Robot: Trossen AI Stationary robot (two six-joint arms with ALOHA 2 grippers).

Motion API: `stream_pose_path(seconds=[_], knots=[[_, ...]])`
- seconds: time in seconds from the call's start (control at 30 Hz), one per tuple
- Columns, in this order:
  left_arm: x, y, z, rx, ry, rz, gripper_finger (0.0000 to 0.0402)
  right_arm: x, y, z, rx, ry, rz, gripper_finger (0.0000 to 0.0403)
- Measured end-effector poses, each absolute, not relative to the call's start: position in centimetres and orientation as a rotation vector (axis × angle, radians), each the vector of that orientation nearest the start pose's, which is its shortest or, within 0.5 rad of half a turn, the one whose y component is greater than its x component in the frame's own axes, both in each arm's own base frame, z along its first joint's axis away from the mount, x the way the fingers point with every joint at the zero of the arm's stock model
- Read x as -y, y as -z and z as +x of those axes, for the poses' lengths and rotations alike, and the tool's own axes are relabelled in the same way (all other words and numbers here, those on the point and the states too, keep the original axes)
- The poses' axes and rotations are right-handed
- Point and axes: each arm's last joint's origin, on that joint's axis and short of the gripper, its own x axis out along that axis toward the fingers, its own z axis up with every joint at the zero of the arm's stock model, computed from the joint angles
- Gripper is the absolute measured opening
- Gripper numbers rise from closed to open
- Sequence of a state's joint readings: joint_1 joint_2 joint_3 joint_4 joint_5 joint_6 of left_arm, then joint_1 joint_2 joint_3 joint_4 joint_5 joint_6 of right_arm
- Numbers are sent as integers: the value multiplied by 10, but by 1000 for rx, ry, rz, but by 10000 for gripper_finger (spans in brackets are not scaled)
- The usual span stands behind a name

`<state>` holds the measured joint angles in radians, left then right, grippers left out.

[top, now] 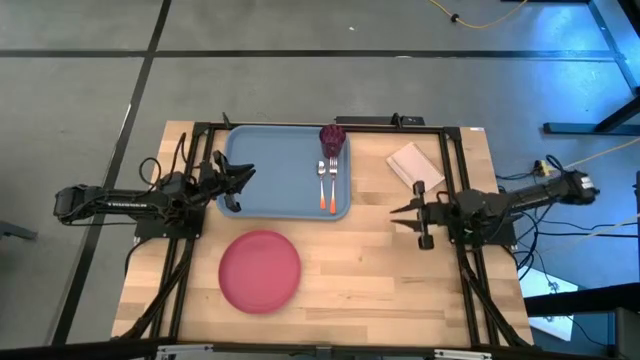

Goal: Pick and place plate/cup/fork/spoon on tray
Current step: Put the pink plate on the blue tray

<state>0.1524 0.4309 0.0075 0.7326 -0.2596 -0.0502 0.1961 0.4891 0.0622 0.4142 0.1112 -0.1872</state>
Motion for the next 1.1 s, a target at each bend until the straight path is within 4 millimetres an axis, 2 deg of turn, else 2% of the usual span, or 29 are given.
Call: stream_pose_path(seconds=[0.13,0.3,0.5,0.73,0.9,1.1], knots=[[-25,-197,117,324,-399,-79,69,-14,-179,124,31,-23,-182,104],[-25,-195,118,301,-383,-88,69,-4,-174,118,-34,121,-134,104],[-23,-192,119,266,-289,-97,69,-4,-171,110,-55,53,-111,104],[-23,-190,120,249,-204,-154,69,-4,-171,99,-39,59,-34,104],[-29,-179,121,134,-218,-170,69,-3,-171,96,-27,61,-38,104],[-34,-178,120,132,-272,-167,69,-3,-171,96,-24,62,-40,104]])
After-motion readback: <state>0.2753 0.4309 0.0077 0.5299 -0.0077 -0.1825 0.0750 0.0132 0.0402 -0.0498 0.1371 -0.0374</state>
